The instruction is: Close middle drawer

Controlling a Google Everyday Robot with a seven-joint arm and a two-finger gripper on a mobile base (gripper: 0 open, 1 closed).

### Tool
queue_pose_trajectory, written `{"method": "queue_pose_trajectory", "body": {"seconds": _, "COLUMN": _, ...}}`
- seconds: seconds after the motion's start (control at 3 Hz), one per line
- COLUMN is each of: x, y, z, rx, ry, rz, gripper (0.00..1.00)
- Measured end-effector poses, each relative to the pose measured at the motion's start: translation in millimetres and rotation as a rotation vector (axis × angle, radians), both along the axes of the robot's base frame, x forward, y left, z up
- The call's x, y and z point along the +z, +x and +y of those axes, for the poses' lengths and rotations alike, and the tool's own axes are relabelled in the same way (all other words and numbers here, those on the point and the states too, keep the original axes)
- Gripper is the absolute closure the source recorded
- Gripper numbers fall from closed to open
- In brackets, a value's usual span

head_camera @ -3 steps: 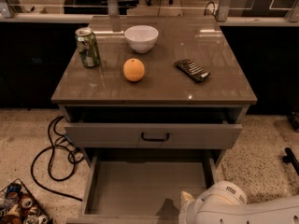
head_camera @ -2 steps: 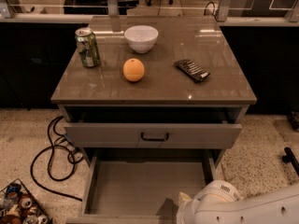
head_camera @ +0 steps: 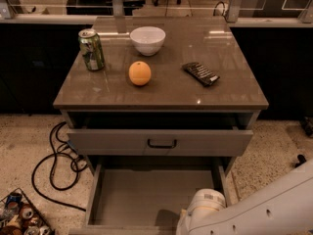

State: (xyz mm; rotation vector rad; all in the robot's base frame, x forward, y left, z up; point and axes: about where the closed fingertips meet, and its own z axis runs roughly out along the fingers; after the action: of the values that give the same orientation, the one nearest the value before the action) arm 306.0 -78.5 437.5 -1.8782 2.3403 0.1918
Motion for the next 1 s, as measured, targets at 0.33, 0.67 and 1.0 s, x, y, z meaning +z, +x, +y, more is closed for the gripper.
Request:
{"method": "queue_pose_trajectory", "body": {"seconds": 0.33, "x": -12, "y": -2, "z": 9, "rx": 0.008, "ry": -0.02, "rz": 0.006, "gripper": 0.0}}
{"method": "queue_pose_trajectory", "body": {"seconds": 0.67, "x": -27, "y": -3, "z": 14, "rx": -0.026, "ry": -0.007, "rz": 0.001, "gripper": 0.03}}
{"method": "queue_pose_trajectory", "body": {"seconds": 1.0, "x": -26, "y": -3, "z": 14, "rx": -0.021, "ry": -0.009, "rz": 0.002, "gripper": 0.33}}
